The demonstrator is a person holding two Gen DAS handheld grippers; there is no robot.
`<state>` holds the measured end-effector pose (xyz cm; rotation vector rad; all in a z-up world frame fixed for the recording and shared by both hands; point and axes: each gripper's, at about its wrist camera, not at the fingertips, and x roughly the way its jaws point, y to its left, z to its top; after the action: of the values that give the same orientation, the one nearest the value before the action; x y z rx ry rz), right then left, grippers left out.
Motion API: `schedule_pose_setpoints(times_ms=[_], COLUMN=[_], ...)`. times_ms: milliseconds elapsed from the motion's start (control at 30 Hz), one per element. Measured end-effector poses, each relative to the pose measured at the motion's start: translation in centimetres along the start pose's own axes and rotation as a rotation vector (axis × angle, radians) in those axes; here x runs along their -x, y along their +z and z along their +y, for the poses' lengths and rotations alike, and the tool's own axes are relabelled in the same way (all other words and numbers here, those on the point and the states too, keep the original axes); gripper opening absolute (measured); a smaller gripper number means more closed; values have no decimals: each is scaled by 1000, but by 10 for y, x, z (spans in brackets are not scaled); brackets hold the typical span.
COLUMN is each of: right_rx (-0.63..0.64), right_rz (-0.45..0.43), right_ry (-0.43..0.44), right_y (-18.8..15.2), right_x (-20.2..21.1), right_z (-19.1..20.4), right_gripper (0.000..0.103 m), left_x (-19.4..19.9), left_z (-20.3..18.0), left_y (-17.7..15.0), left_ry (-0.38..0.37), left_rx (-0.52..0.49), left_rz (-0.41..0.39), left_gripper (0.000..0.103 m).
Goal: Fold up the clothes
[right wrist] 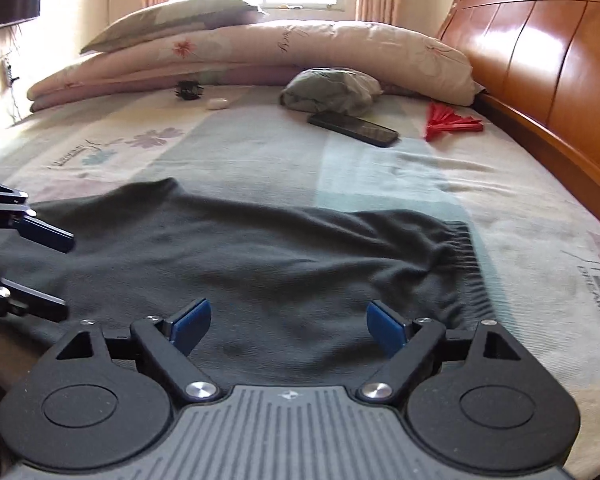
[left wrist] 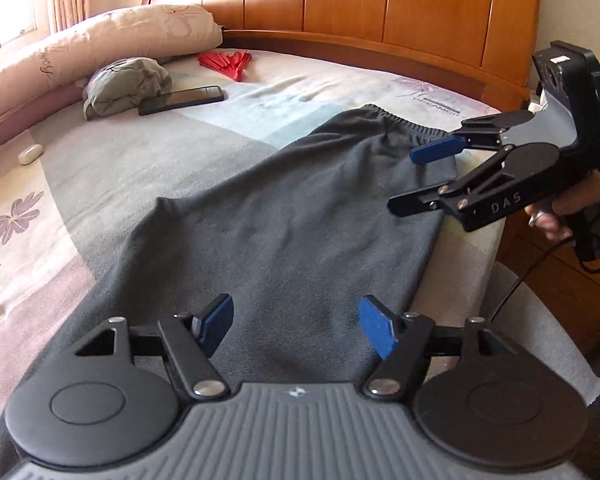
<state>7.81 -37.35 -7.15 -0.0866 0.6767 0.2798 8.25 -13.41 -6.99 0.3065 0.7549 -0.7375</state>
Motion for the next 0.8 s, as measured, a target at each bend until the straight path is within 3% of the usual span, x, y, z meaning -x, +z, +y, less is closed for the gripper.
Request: schedule_pose_setpoints(times_ms=[100, 167, 367, 533, 700, 800], right_rx=[3, -2, -22, -33, -32, -41], right_rz=[31, 32, 17, -3, -13, 8], right_ry=[-7, -24, -29, -46, -66, -84], right_y=[-10, -18, -23, -26, -28, -25], right_x=[-13, -18, -16, -16, -14, -12], right_z=[14, 18, 17, 19, 23, 25], right_gripper=[91, 103, 103, 103, 103, 103], left_x=[-5, -7, 22, 49, 43, 57], left_z=[-8, -12, -11, 11, 30, 27], left_y=[-10, -19, -29, -29, -63, -83], left_ry=[32, 59, 51, 148, 214, 190], left_rx=[47, 85, 147, 185, 318, 354], left_rz=[13, 18, 2, -57, 37, -2], left_gripper=[70, 73, 76, 76, 76, 77])
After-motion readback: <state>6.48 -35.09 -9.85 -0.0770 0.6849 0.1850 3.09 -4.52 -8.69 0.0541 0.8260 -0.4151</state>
